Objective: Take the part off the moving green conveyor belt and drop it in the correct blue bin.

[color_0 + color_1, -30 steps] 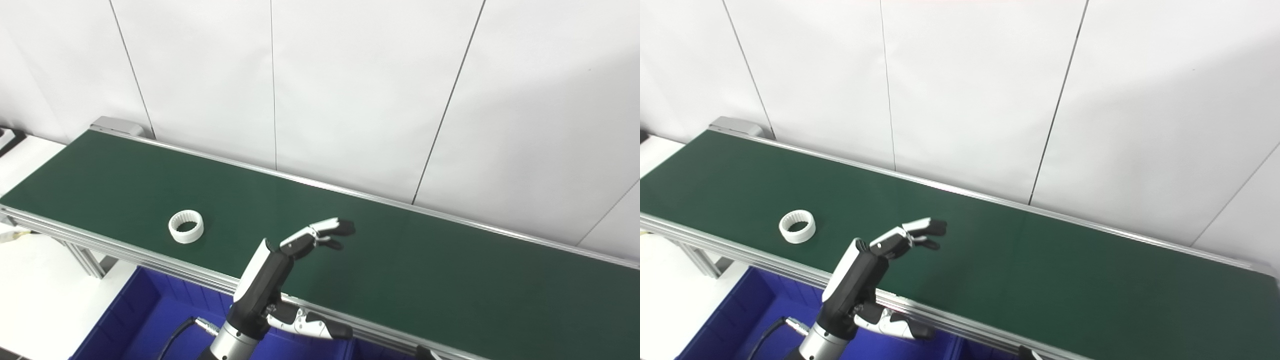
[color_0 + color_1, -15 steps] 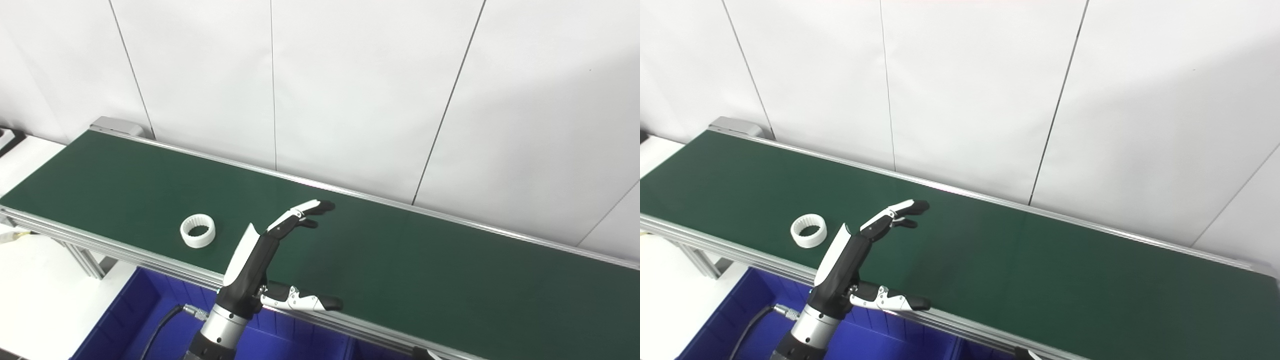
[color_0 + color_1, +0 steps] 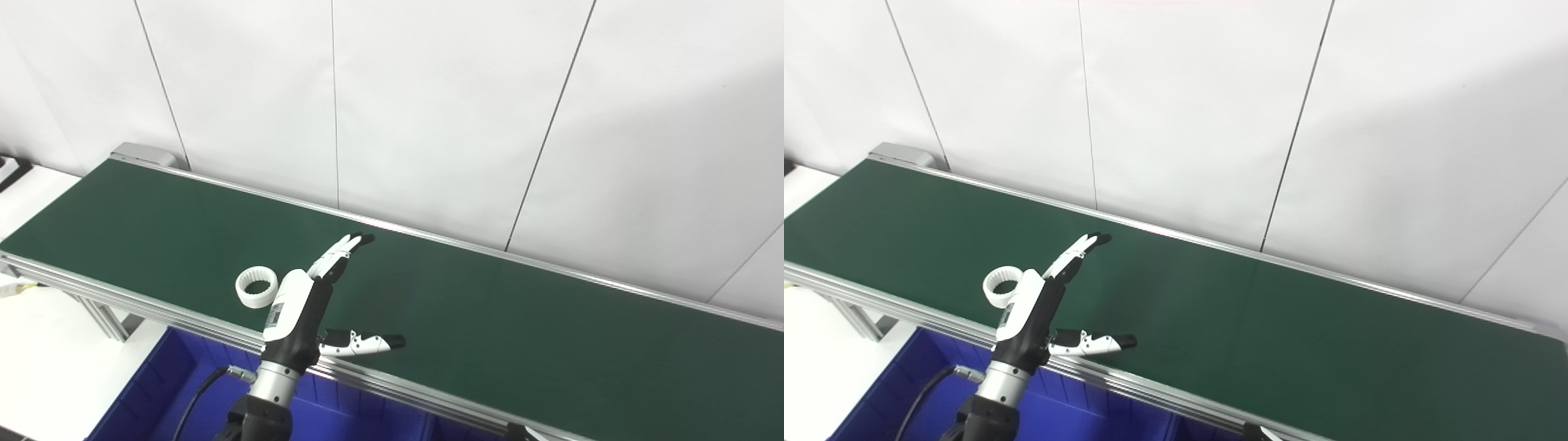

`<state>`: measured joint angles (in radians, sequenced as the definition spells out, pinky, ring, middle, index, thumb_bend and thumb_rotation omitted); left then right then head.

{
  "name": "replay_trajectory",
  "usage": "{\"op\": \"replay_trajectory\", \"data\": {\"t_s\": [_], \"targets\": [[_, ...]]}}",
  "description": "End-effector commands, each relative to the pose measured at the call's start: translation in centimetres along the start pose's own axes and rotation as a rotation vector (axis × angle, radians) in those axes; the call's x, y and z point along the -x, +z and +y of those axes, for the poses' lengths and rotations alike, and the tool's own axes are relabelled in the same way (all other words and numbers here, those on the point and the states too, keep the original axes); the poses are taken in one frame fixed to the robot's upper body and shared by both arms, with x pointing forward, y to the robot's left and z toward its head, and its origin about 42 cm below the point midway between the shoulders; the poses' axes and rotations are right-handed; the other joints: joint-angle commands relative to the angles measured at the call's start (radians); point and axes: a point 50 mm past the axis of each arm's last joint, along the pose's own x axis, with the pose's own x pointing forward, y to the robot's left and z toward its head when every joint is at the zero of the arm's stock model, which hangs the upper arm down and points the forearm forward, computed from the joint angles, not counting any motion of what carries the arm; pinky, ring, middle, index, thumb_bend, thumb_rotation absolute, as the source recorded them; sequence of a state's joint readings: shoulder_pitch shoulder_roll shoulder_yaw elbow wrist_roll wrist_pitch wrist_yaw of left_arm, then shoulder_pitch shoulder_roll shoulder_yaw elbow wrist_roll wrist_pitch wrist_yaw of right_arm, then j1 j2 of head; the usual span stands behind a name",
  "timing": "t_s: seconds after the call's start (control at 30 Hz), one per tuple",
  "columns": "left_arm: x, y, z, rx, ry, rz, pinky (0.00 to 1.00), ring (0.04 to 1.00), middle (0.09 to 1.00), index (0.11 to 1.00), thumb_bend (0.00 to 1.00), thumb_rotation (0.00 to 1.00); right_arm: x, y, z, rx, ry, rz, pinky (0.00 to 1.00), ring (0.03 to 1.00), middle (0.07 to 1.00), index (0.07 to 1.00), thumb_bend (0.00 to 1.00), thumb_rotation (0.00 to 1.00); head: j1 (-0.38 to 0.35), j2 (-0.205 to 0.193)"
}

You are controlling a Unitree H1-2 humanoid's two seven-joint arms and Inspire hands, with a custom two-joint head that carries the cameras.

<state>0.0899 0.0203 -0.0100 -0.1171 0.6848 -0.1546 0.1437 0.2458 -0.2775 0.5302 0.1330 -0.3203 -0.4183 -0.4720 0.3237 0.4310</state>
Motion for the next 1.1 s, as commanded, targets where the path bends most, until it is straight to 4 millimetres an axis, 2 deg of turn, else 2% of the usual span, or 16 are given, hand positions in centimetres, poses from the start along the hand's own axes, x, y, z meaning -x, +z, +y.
{"op": "replay_trajectory", "data": {"t_s": [0.0, 0.17, 0.47, 0.67, 0.93, 1.07], "targets": [[-1.3, -0.2, 1.3, -0.066, 0.067, 0.007, 0.83, 0.908, 0.961, 0.916, 0.82, 0.43, -0.7, 0.9, -0.3, -0.031, -0.033, -0.075, 0.65, 0.711, 0.744, 0.767, 1.00, 0.30, 0.001, 0.001], [-2.2, -2.3, 1.5, -0.127, 0.079, 0.088, 0.83, 0.913, 0.963, 0.921, 0.81, 0.40, -0.7, 0.9, -0.3, -0.026, -0.041, -0.083, 0.68, 0.713, 0.738, 0.760, 1.00, 0.31, 0.000, -0.004], [-3.6, -5.1, 1.1, -0.173, 0.068, 0.161, 0.84, 0.926, 0.978, 0.946, 0.82, 0.36, -1.0, 1.0, -0.2, -0.016, -0.048, -0.105, 0.64, 0.696, 0.721, 0.738, 1.00, 0.34, -0.005, -0.009], [-4.3, -5.7, 1.2, -0.235, 0.095, 0.196, 0.89, 0.933, 0.971, 0.930, 0.82, 0.23, -1.1, 1.1, -0.1, -0.019, -0.047, -0.111, 0.61, 0.671, 0.708, 0.730, 1.00, 0.34, -0.002, -0.010], [-5.4, -6.2, 2.2, -0.327, 0.101, 0.235, 0.95, 0.970, 0.983, 0.936, 0.82, 0.14, -1.0, 1.1, 0.0, -0.029, -0.052, -0.111, 0.61, 0.667, 0.702, 0.725, 1.00, 0.34, -0.006, -0.010], [-5.7, -6.3, 2.6, -0.363, 0.103, 0.261, 0.95, 0.973, 0.984, 0.933, 0.82, 0.13, -1.0, 1.1, -0.1, -0.028, -0.049, -0.113, 0.62, 0.669, 0.704, 0.726, 1.00, 0.34, -0.005, -0.009]]}}
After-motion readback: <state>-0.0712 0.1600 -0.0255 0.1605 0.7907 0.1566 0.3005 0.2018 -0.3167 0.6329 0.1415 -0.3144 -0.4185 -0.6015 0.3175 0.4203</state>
